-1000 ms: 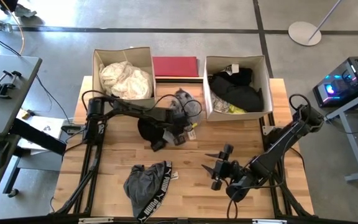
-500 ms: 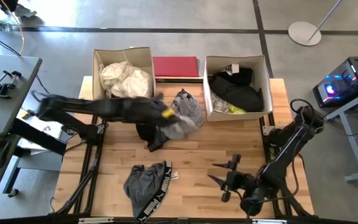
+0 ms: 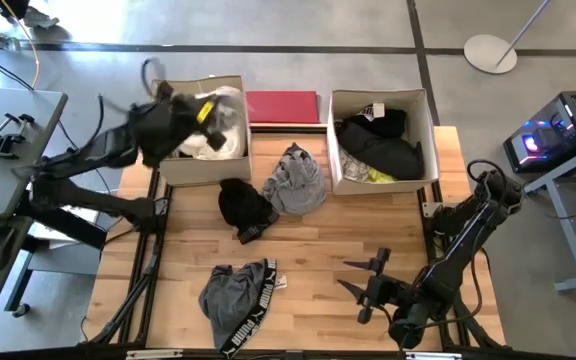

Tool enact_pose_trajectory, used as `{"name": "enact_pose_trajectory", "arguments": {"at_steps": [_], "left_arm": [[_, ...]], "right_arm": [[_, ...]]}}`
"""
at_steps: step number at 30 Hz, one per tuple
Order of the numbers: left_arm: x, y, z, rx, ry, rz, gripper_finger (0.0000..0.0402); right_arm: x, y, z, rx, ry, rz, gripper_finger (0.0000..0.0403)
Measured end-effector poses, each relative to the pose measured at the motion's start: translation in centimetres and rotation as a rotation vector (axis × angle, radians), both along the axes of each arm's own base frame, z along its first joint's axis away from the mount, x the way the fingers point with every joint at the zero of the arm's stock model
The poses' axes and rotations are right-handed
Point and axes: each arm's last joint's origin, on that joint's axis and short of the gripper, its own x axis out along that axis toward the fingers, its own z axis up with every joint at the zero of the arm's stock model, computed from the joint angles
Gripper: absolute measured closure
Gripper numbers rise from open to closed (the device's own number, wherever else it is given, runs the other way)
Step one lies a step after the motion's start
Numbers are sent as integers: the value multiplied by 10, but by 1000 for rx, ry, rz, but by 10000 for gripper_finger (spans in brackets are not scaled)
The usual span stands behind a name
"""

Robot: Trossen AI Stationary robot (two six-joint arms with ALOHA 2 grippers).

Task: Sort clothes
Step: Put the gray short into the left laundry organizer, then put the gray shirt into the left laundry organizer

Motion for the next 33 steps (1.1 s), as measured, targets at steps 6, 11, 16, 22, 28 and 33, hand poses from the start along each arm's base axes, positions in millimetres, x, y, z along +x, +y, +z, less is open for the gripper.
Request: {"name": "enact_pose_trajectory", "arguments": {"at_steps": [6, 11, 16, 22, 28, 33], "left_arm": [[-15, 95, -81, -403, 183, 256, 392], [-26, 145, -131, -692, 233, 292, 332], [-31, 164, -121, -843, 163, 258, 248], [-28, 150, -62, -838, 62, 216, 187], [30, 100, -38, -731, 47, -315, 205], [102, 33, -62, -441, 121, -628, 236]], "right_arm": [[0, -1, 0, 0, 2, -5, 202], [1, -2, -1, -7, 7, -9, 201], [4, -6, -1, -1, 7, -30, 202], [8, -9, -2, 46, 6, -46, 202], [8, -9, -1, 36, -7, -55, 202], [8, -9, -1, 26, -12, -59, 202]]}}
